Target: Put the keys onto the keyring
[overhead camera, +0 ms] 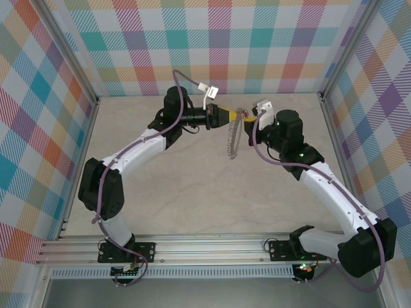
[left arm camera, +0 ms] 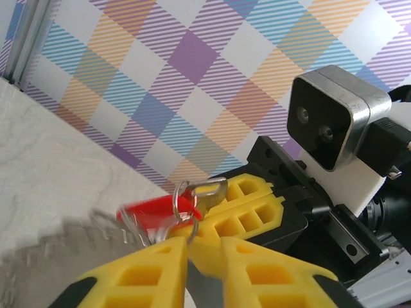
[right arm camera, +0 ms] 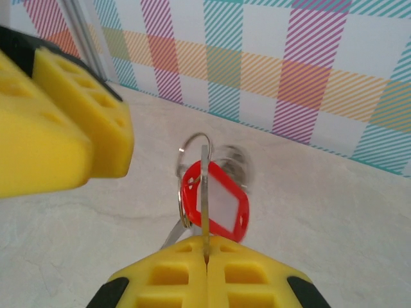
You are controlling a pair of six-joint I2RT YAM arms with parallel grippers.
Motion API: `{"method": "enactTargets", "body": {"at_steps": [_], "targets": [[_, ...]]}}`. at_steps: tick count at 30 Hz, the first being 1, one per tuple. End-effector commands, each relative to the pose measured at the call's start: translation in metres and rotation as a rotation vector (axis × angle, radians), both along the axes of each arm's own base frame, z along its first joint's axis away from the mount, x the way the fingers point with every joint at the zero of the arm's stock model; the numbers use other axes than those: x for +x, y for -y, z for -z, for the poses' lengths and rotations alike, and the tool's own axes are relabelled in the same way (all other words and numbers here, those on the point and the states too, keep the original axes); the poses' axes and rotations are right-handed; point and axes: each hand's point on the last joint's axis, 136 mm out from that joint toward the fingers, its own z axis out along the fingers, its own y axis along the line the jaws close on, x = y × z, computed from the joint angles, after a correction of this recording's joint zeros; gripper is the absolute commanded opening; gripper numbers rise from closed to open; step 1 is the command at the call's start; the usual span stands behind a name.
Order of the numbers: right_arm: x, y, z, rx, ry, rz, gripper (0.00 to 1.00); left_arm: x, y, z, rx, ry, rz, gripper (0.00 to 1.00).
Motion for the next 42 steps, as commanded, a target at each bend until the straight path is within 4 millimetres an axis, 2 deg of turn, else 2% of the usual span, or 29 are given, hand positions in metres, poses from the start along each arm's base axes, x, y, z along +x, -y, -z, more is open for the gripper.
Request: {"method": "enactTargets", "body": {"at_steps": [1,9,14,20,25,32,42], "targets": [[0.002,0.004,-0.036,0.020,0.082,0.027,0.00,-0.008,-0.011,-0.021,-0.028,0.064,-0.010,0.31],[0.011,0.004,-0.022,-0.029,0.034,0.037,0.00,-0.002,-0.021,-0.020,-0.031,0.067,-0.066,0.47],[0.015,0.000,-0.013,-0.039,-0.003,0.028,0.00,0.011,-0.039,-0.015,-0.026,0.045,-0.172,0.53],[0.024,-0.005,0.003,-0.047,-0.046,0.025,0.00,0.029,-0.068,-0.006,-0.028,-0.002,-0.302,0.56],[0.036,-0.012,0.019,-0.060,-0.080,0.022,0.00,0.032,-0.080,0.001,-0.022,-0.021,-0.341,0.56],[0.065,-0.020,0.037,-0.105,-0.100,0.027,0.00,0.035,-0.086,0.009,-0.012,-0.035,-0.354,0.56],[0.125,-0.033,0.057,-0.133,-0.115,0.004,0.00,0.045,-0.092,0.016,-0.005,-0.051,-0.368,0.57]]}}
